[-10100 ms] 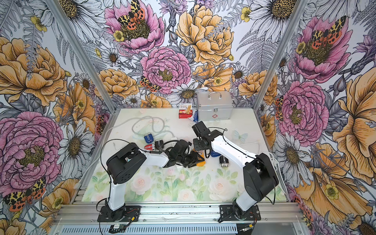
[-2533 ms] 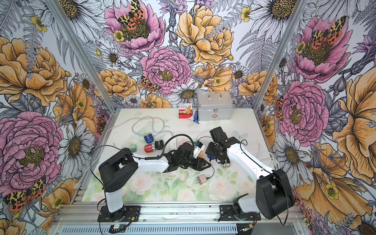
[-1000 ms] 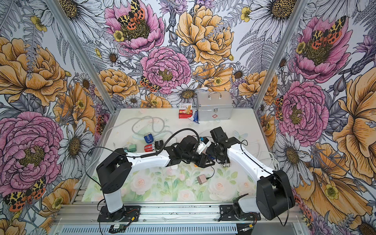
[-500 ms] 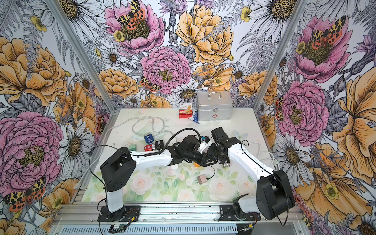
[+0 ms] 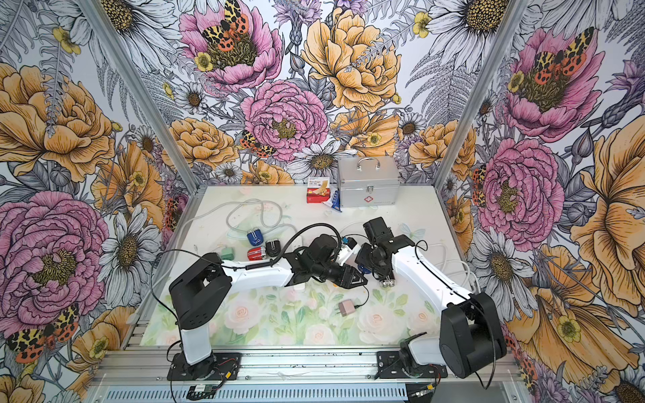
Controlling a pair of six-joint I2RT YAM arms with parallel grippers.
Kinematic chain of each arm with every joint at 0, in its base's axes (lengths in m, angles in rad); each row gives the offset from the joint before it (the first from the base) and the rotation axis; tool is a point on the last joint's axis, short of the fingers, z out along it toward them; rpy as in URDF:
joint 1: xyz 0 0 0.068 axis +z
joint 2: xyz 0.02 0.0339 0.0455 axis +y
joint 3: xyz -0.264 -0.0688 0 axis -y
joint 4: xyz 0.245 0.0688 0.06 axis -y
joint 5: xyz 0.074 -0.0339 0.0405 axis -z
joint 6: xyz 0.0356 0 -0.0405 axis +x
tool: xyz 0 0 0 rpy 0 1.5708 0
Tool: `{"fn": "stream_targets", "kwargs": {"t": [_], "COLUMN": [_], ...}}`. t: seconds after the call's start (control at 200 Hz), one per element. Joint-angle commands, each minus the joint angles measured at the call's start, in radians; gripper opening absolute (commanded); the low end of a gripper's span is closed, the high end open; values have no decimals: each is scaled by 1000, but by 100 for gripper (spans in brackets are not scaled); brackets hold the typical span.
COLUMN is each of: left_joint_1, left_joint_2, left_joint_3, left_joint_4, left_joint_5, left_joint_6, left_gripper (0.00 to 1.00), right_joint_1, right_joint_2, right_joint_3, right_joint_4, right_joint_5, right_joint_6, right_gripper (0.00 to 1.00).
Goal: Unplug the electric shaver
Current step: Remove the charging cable from the electric shaver.
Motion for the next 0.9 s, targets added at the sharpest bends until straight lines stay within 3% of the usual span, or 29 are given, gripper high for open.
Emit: {"fn": "stream_targets", "kwargs": {"t": [0.0, 0.6, 0.891], "left_joint_1": [5, 27, 27], "left_joint_2": [6, 75, 89], "left_joint_3": [9, 35, 32], "left_joint_4": [-4, 135, 159], "left_joint_5": [-10, -16, -16], "left_joint_6": [-4, -79, -102], "left_gripper": [50, 37, 20], "right_joint_1": [-5, -5, -5], "right_joint_2": [-27, -43, -50], "right_joint_3": [13, 2, -4], "right_joint_4": [29, 29, 29], "right_joint_5": [-11, -24, -25], "right_joint_6": [-1, 25, 59], "right_gripper": [36, 35, 33]}}
